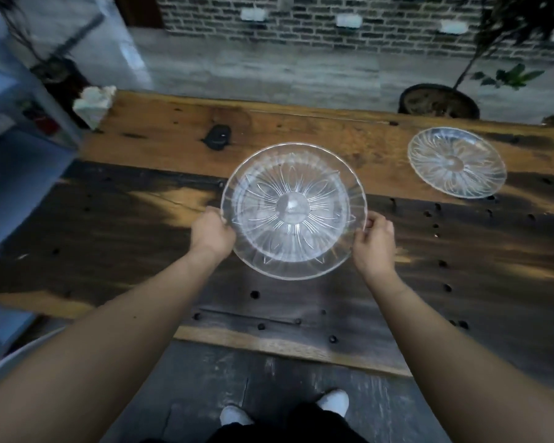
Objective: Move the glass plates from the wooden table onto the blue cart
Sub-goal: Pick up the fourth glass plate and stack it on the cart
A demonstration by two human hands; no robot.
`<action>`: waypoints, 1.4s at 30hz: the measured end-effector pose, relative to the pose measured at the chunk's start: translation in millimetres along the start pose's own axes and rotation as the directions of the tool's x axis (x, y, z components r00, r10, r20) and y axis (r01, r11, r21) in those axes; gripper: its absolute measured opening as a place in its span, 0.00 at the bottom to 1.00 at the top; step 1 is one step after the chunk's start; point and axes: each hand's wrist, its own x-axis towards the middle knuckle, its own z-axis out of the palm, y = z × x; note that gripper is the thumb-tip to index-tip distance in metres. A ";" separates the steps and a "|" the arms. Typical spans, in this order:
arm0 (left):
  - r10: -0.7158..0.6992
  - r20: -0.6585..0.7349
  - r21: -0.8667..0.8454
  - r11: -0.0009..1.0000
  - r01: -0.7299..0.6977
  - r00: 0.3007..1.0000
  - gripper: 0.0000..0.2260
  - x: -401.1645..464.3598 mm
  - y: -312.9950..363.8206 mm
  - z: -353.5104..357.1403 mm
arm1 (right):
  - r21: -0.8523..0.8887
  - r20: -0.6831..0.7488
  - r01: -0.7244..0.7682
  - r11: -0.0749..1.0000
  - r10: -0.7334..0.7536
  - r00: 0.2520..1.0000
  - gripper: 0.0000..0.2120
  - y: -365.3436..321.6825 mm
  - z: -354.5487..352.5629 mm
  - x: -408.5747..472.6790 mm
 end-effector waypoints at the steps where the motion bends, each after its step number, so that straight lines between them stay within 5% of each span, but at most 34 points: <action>1: -0.020 -0.024 0.008 1.000 0.020 1.000 0.09 -0.1 -24.3 -20.3 | 0.003 0.014 0.028 1.000 -0.028 1.000 0.17 -21.2 16.8 -12.6; 18: -0.326 -0.305 -0.208 0.940 0.271 0.895 0.11 0.2 -297.4 -225.0 | 0.076 0.276 0.331 0.941 -0.339 0.899 0.14 -252.9 215.9 -141.7; 42: -0.602 -0.405 -0.249 0.796 0.551 0.688 0.10 60.4 -517.5 -358.0 | 0.227 0.540 0.478 0.849 -0.518 0.664 0.15 -457.5 478.5 -190.7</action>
